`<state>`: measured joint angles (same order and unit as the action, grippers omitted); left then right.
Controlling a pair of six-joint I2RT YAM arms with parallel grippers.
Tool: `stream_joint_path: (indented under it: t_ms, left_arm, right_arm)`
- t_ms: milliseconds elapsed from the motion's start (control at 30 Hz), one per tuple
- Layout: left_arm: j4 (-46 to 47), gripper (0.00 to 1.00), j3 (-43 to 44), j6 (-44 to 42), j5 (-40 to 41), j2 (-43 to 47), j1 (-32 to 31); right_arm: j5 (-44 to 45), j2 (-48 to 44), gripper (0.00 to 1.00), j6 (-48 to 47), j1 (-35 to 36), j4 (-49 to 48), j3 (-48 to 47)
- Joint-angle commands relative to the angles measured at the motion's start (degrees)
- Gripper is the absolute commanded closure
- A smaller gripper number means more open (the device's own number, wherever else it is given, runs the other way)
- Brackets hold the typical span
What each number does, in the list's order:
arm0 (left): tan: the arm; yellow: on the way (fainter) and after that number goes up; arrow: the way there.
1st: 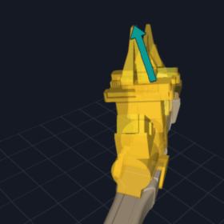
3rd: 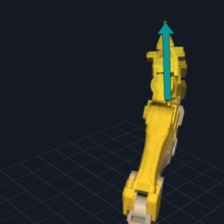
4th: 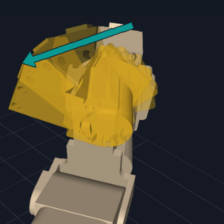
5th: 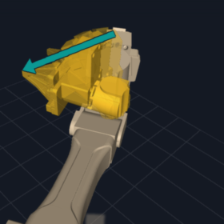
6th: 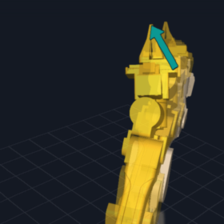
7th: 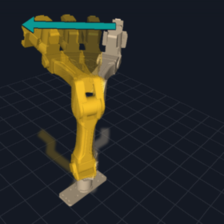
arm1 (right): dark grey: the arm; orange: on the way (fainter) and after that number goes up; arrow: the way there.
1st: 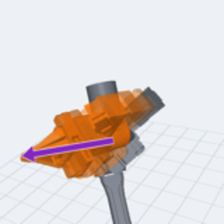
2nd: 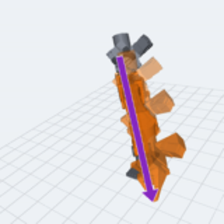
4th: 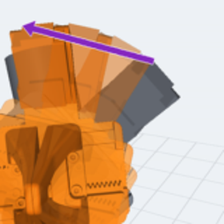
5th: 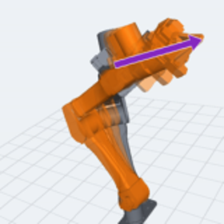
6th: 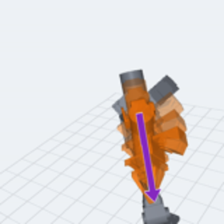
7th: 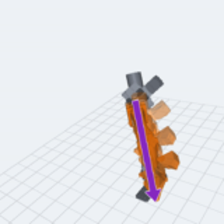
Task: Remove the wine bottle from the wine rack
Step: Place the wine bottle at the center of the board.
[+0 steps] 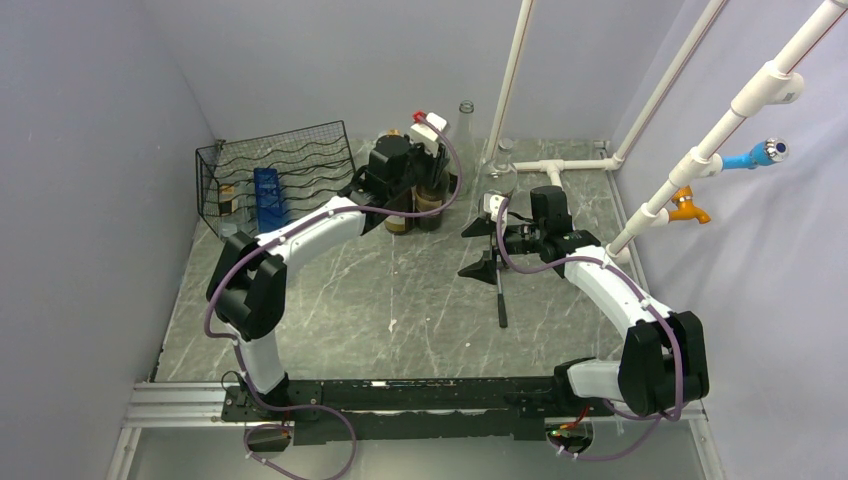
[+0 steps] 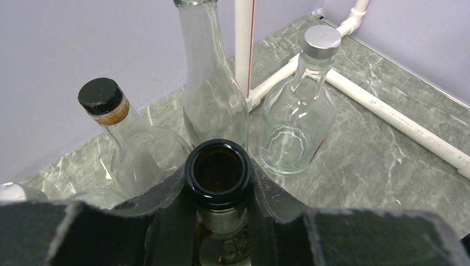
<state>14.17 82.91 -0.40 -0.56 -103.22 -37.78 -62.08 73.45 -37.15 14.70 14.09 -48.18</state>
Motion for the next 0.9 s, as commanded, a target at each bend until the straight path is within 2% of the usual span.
stream_joint_path:
  t_ms: [0,267,867]
  left_arm:
    - [6.91,0.70,3.60,2.21,0.38,0.74,0.19]
    - [6.59,0.67,3.50,2.62,2.34,0.63,0.30]
    - [5.89,0.43,3.13,3.17,2.63,1.94,0.25]
  right_arm:
    - [-2.25,0.01,0.00,-1.16,-0.25,0.31,-1.65]
    - [-2.31,-0.04,0.00,-1.31,-0.26,0.42,-1.73]
    - [-2.43,0.18,0.00,-1.44,-0.21,0.50,-1.71]
